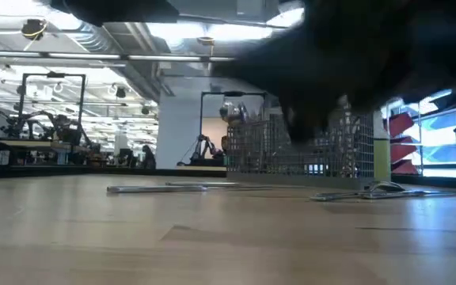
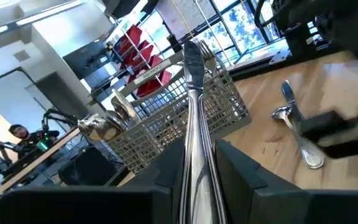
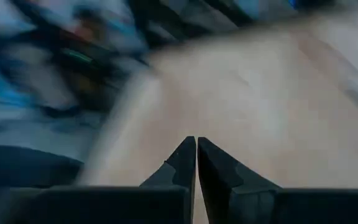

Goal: Sort silverware
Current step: Put the silver knife into the gray silverware organizer

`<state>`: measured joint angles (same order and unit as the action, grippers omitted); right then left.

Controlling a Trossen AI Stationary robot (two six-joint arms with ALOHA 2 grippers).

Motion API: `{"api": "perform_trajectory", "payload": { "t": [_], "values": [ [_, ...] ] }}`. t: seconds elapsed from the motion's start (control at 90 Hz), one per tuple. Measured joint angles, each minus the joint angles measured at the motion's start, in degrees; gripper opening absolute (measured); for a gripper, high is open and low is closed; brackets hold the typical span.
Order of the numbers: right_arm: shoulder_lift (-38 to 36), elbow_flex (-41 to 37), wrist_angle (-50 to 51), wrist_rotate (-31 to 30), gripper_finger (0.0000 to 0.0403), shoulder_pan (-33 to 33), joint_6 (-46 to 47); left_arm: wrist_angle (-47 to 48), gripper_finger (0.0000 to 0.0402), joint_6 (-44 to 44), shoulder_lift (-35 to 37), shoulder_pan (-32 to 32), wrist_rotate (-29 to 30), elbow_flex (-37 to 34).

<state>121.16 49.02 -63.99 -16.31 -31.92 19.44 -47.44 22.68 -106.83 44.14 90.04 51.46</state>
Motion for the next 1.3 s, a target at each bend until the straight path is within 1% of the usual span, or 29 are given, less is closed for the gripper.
{"api": "perform_trajectory", "payload": {
  "t": [0.089, 0.156, 0.289, 0.378, 0.489, 0.578, 0.744, 0.833, 0.878, 0.989, 1.122, 1.3],
  "values": [
    [0.00, -3.11, -12.29, 0.19, 0.0000, 0.00, -3.20, 0.00, 0.0057, 0.00, 0.00, 0.04, 0.00, 0.00],
    [0.00, -4.21, -17.39, -3.69, 0.0000, 0.06, -4.14, -0.03, 0.0057, -0.20, 0.00, 0.07, -0.01, 0.00],
    [0.07, -3.35, -17.15, -13.92, 0.0000, 0.10, -4.54, -1.42, 0.0057, 0.08, 0.00, -0.03, -0.01, -0.01],
    [0.07, -2.27, -17.42, -16.47, 0.0000, 0.19, -4.55, -1.68, 0.0057, 0.08, 0.00, -0.33, -0.02, -0.01],
    [0.07, -0.81, -19.12, -16.45, 0.0005, 1.35, -3.18, -1.70, 0.0057, 0.33, 0.00, -1.05, -0.02, -0.02],
    [0.07, 0.00, -19.06, -16.79, 0.0024, 2.49, -2.96, -3.29, 0.0057, 2.56, 0.00, -1.41, -0.02, 0.00],
    [0.07, 0.15, -19.46, -19.18, 0.0087, 4.49, -0.30, -12.81, 0.0057, 13.36, 0.00, -1.60, 0.02, 0.00],
    [0.07, 0.15, -21.21, -19.22, 0.0111, 5.46, 1.17, -16.83, 0.0057, 18.69, 0.00, -1.57, 0.00, 0.00],
    [0.07, 0.15, -22.65, -19.24, 0.0119, 5.52, 1.38, -18.07, 0.0057, 20.02, 0.00, -1.57, 0.01, 0.00],
    [0.07, 0.18, -25.91, -19.36, 0.0126, 5.79, 1.49, -18.40, 0.0057, 21.22, 0.00, -1.57, -0.22, 0.00],
    [0.07, 1.75, -25.78, -23.31, 0.0126, 5.84, 2.80, -18.42, 0.0057, 20.81, 0.00, -1.60, -1.16, 0.00],
    [0.07, 3.53, -25.05, -22.86, 0.0126, 6.68, 2.82, -18.42, 0.0057, 20.81, 0.00, -1.80, -1.47, 0.00]
  ]
}}
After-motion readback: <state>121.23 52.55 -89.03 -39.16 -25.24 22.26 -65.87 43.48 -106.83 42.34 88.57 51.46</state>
